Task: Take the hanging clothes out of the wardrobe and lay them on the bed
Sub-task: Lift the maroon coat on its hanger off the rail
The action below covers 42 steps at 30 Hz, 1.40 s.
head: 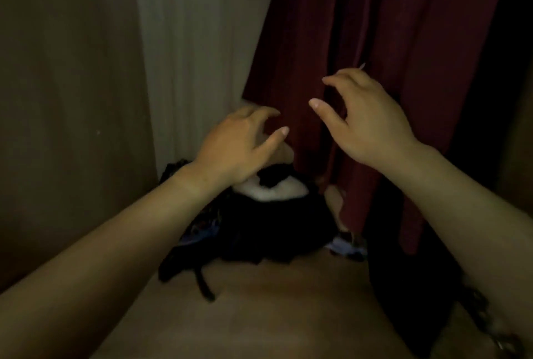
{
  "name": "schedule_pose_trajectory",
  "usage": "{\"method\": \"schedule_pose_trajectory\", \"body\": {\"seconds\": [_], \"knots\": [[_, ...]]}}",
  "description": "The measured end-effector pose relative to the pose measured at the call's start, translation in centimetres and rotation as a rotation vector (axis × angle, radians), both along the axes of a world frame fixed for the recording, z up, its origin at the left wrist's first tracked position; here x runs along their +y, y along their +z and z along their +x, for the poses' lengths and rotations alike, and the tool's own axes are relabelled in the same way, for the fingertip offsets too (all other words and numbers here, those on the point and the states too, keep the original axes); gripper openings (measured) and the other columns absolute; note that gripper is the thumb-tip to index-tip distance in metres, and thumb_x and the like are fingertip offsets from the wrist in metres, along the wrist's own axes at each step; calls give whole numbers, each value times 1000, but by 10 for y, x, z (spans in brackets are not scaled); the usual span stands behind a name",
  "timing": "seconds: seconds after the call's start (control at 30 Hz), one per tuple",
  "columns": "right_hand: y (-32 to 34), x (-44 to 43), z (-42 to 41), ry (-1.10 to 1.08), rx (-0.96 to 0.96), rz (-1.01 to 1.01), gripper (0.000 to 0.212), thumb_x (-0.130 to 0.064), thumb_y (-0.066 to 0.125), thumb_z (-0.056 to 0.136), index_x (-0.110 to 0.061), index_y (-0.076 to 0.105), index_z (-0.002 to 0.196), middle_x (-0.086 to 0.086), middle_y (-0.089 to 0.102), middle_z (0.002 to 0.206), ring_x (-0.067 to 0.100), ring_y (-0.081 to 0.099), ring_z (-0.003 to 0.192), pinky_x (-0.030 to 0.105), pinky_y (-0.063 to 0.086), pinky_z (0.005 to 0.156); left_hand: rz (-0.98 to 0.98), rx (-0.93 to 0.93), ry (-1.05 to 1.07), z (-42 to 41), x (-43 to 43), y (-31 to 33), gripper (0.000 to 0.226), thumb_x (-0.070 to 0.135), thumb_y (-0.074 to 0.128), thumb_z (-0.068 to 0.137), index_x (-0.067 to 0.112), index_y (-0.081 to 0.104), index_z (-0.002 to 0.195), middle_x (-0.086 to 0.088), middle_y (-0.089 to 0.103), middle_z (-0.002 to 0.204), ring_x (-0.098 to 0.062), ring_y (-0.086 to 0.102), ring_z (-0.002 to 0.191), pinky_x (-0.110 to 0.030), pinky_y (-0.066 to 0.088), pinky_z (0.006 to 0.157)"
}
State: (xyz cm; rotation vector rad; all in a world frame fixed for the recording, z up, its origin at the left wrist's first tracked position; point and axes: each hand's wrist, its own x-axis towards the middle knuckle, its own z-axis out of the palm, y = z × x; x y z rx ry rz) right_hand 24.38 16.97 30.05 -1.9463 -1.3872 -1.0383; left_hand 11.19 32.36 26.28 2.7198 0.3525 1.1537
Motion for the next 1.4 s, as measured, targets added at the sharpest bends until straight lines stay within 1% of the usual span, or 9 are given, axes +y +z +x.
{"method": "schedule_pose_trajectory", "body": {"seconds": [0.17, 0.4, 0.57, 0.73, 0.87, 0.97, 1.07, 1.23, 1.4], "knots": [[79, 39, 56, -58, -137, 27, 52, -46, 45, 94, -13, 47, 134, 5, 45, 138, 19, 44, 124, 21, 33, 87, 78, -105, -21, 68, 53, 66, 70, 70, 23, 77, 29, 50, 128, -2, 56, 124, -17, 56, 105, -39, 47, 91], [182, 61, 88, -175, -392, 83, 49, -45, 50, 92, -13, 52, 129, 5, 50, 131, 20, 48, 120, 24, 36, 90, 176, -264, -133, 139, 102, 167, 55, 62, 35, 87, 29, 52, 126, -2, 55, 122, -12, 55, 89, -36, 49, 84], [280, 59, 94, -365, -556, 199, 45, -41, 51, 92, -12, 53, 127, 6, 49, 131, 21, 46, 119, 19, 28, 90, 204, -351, -240, 181, 118, 248, 53, 57, 38, 86, 28, 51, 128, -3, 52, 127, -18, 55, 103, -34, 45, 91], [355, 46, 89, -354, -711, 352, 36, -37, 52, 91, -16, 58, 119, 6, 54, 120, 17, 50, 107, 20, 32, 86, 241, -485, -309, 214, 117, 315, 49, 54, 41, 88, 29, 49, 129, -1, 48, 130, -14, 54, 98, -34, 45, 90], [406, 25, 93, -487, -610, 410, 43, -44, 50, 92, -18, 53, 126, 7, 49, 130, 22, 48, 117, 30, 37, 94, 270, -649, -360, 224, 112, 353, 46, 50, 42, 88, 28, 50, 128, -1, 47, 133, -18, 48, 118, -30, 38, 93], [424, 24, 108, -600, -382, 323, 53, -52, 46, 91, -20, 46, 134, 8, 42, 140, 27, 41, 127, 34, 34, 103, 285, -745, -394, 226, 106, 375, 44, 44, 44, 90, 25, 49, 129, -1, 47, 133, -16, 47, 117, -25, 34, 88], [424, 38, 123, -575, -229, 253, 57, -56, 41, 92, -21, 41, 137, 9, 46, 139, 27, 46, 123, 32, 38, 95, 265, -792, -401, 229, 102, 393, 45, 43, 44, 92, 25, 45, 133, -2, 42, 137, -19, 45, 119, -27, 34, 90], [411, 60, 140, -754, -489, 281, 56, -60, 36, 91, -16, 50, 123, 8, 58, 118, 28, 56, 105, 34, 41, 74, 178, -856, -354, 224, 91, 430, 47, 50, 40, 93, 24, 46, 132, -6, 40, 138, -24, 40, 125, -34, 33, 101], [401, 67, 155, -773, -560, 283, 55, -59, 36, 91, -14, 52, 119, 10, 55, 118, 31, 55, 105, 39, 44, 79, 51, -786, -292, 227, 71, 469, 62, 65, 44, 85, 28, 44, 135, -6, 38, 140, -26, 41, 126, -37, 36, 99]]}}
